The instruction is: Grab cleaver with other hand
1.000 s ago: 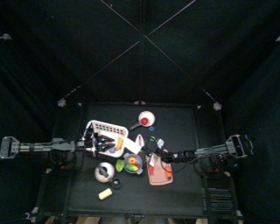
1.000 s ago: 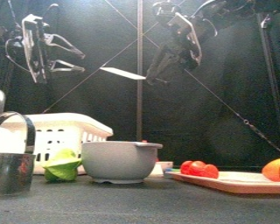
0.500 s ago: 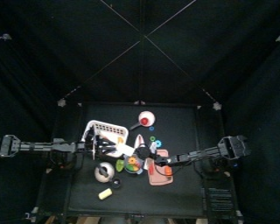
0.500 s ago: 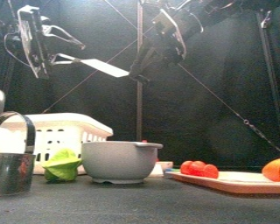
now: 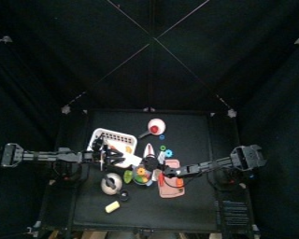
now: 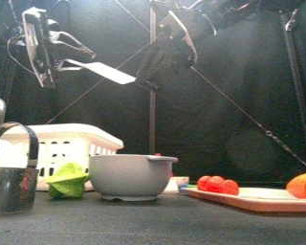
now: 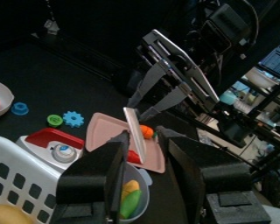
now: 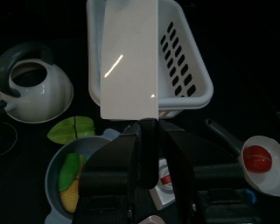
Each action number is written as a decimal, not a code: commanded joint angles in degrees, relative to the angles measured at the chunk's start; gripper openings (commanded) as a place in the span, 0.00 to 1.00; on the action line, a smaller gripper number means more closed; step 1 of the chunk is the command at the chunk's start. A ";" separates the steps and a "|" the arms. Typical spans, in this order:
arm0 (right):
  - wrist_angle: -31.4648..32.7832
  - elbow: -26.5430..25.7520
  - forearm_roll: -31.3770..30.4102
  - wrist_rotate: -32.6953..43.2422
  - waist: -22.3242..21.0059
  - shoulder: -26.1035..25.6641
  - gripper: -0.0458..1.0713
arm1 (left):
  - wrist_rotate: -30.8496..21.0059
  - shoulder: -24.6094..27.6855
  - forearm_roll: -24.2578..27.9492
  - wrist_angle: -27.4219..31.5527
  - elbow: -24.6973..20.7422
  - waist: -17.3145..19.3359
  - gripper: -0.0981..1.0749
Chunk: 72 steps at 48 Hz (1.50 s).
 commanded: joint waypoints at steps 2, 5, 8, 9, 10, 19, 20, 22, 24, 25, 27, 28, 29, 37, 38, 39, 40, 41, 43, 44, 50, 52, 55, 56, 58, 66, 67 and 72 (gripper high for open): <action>0.09 -1.67 -1.23 0.00 0.26 -0.97 0.57 | 0.09 0.09 0.18 -0.26 -1.76 -0.09 0.65; 0.09 -1.85 -1.85 0.00 0.35 -0.97 0.58 | 0.00 0.09 0.18 -0.26 -1.76 -0.09 0.61; 0.09 -1.93 -2.20 0.00 0.44 -0.88 0.58 | 0.09 0.09 0.18 -0.26 -1.76 -0.09 0.58; 0.09 -1.93 -2.20 0.00 0.53 -0.88 0.58 | 0.09 0.09 0.09 -0.26 -1.76 -0.09 0.57; 0.18 -1.93 -2.29 0.00 0.53 -0.88 0.58 | 0.09 0.09 0.18 -0.26 -1.76 -0.09 0.56; 0.00 -2.02 -2.20 0.09 0.53 -0.53 0.58 | 0.00 0.09 1.32 -0.26 -1.76 -0.09 0.50; -0.09 -2.02 -2.20 0.09 0.44 -0.53 0.58 | 0.00 0.09 1.41 -0.26 -1.76 -0.09 0.49; -0.09 -2.02 -2.29 0.09 0.53 -0.53 0.58 | 0.00 0.09 1.67 -0.26 -1.76 -0.09 0.47; -0.09 -1.93 -2.29 0.09 0.53 -0.53 0.58 | 0.00 0.09 1.85 -0.26 -1.85 -0.09 0.44; -0.09 -2.02 -2.29 0.09 0.53 -0.53 0.58 | 0.00 0.09 1.85 -0.26 -1.85 -0.09 0.43; -0.09 -2.02 -2.20 0.09 0.53 -0.53 0.58 | 0.00 0.09 1.85 -0.26 -1.76 -0.09 0.40; -0.09 -2.02 -2.11 0.09 0.53 -0.53 0.58 | 0.00 0.09 1.85 -0.26 -1.76 -0.09 0.39; -0.09 -2.02 -2.02 0.18 0.53 -0.53 0.58 | 0.00 0.09 1.85 -0.26 -1.76 -0.09 0.37; -0.70 -1.93 -0.70 0.79 0.26 -0.88 0.62 | 0.35 0.09 2.11 -0.35 -1.32 0.00 0.28; -0.97 -1.85 -0.44 0.79 0.26 -0.97 0.63 | 0.35 0.09 2.29 -0.35 -1.32 0.09 0.27; -1.32 -1.76 -0.09 0.88 0.26 -1.05 0.64 | 0.44 0.09 2.37 -0.53 -1.32 0.18 0.27; -1.67 -1.67 0.35 0.88 0.26 -1.05 0.66 | 0.44 0.09 2.64 -0.62 -1.32 0.18 0.27; -2.11 -1.67 0.79 0.88 0.26 -1.14 0.67 | 0.44 0.09 2.81 -0.70 -1.23 0.18 0.27; -2.90 -1.49 1.67 0.88 0.18 -1.41 0.71 | 0.53 0.09 3.25 -0.88 -1.14 0.18 0.27; -3.34 -1.41 2.20 0.88 0.18 -1.49 0.73 | 0.53 0.09 3.69 -0.97 -1.05 0.18 0.27; -5.19 -0.97 4.92 0.79 0.09 -2.29 0.86 | 0.62 0.00 5.71 -1.32 -0.70 0.53 0.27; -5.36 -0.79 5.27 0.70 0.09 -2.64 0.89 | 0.70 0.09 6.68 -1.76 -0.53 0.62 0.27; -5.54 -0.44 5.54 0.70 0.09 -3.08 0.92 | 0.70 0.09 7.91 -2.64 -0.26 0.79 0.27; -5.54 -0.35 5.54 0.70 0.09 -3.25 0.92 | 0.70 0.09 8.26 -2.90 -0.26 0.88 0.27; -5.54 -0.26 5.63 0.70 0.00 -3.60 0.92 | 0.62 0.09 8.70 -3.52 -0.09 0.97 0.27; -5.71 -0.26 5.63 0.79 0.09 -4.13 0.92 | 0.62 0.09 8.96 -4.13 0.00 1.58 0.27; -5.71 -0.26 5.63 0.79 0.00 -4.22 0.92 | 0.62 0.09 9.05 -4.13 0.00 1.58 0.27; -6.33 0.09 5.63 0.70 0.09 -4.83 0.92 | 0.70 0.09 9.14 -4.13 0.09 1.76 0.27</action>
